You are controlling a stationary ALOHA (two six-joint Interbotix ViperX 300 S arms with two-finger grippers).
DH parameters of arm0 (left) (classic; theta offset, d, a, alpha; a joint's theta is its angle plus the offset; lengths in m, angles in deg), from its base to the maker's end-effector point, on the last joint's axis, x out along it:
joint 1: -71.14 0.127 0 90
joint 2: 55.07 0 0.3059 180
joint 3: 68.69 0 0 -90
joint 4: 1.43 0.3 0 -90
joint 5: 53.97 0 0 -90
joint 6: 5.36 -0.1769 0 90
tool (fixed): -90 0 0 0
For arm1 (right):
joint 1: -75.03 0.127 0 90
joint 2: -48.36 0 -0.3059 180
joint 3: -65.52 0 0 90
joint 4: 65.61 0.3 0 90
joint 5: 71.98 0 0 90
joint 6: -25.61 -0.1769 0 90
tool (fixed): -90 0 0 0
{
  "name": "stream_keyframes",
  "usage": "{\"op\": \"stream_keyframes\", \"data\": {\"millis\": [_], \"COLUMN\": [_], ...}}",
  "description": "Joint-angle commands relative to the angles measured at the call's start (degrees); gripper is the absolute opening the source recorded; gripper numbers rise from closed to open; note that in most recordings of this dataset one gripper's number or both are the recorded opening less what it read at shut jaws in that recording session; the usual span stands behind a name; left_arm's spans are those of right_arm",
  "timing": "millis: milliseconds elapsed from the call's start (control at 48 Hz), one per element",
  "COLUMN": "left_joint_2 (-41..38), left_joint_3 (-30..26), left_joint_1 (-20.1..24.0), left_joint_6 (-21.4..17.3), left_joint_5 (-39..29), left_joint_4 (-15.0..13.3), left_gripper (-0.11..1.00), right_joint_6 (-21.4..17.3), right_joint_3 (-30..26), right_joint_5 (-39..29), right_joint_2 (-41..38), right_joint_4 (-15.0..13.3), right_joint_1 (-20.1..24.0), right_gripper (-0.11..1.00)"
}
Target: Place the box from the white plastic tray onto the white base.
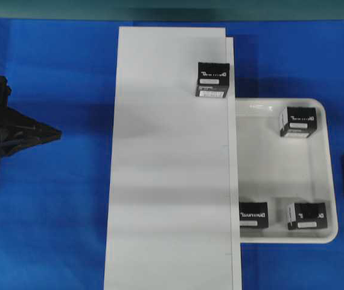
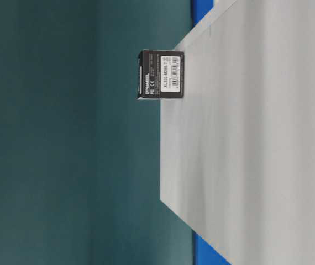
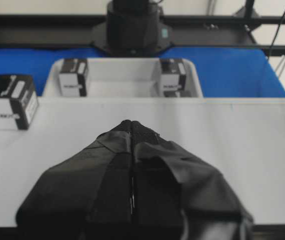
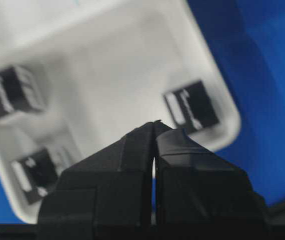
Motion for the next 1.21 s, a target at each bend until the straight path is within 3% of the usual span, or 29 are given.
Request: {"op": "stream_keyframes", "data": {"millis": [0, 250, 438, 813, 980, 1188], "left_joint_2": [-0.4, -0.4, -0.4, -0.5, -0.5, -0.3], "left_joint_3": [-1.7, -2.1, -2.2, -2.3, -2.4, -2.5], "left_joint_1": [0.2, 0.2, 0.2, 0.2, 0.2, 0.3], "left_joint_6": [0.0, 0.0, 0.0, 0.0, 0.0, 0.2], "left_joint_5": [0.4, 0.3, 0.4, 0.3, 0.4, 0.4], "left_joint_4": [0.2, 0.2, 0.2, 0.2, 0.2, 0.2], "left_gripper": [-0.07, -0.07, -0.07, -0.07, -0.07, -0.07], "right_joint_6": [0.7, 6.2, 9.6, 16.7, 18.1, 22.3], "right_joint_3": [-0.9, -0.7, -0.1, 4.4, 6.0, 6.2], "right_joint_5": [-0.9, -2.2, -1.8, 5.7, 7.2, 10.6], "right_joint_2": [-1.8, -8.2, -13.4, -21.3, -25.0, -28.9], "right_joint_4": [-1.5, -2.3, -1.9, 0.0, 0.0, 0.1], "right_joint_1": [-0.2, -1.8, -5.8, -8.1, -8.2, -8.9], "right_gripper": [-0.02, -0.02, -0.01, 0.10, 0.29, 0.87]}}
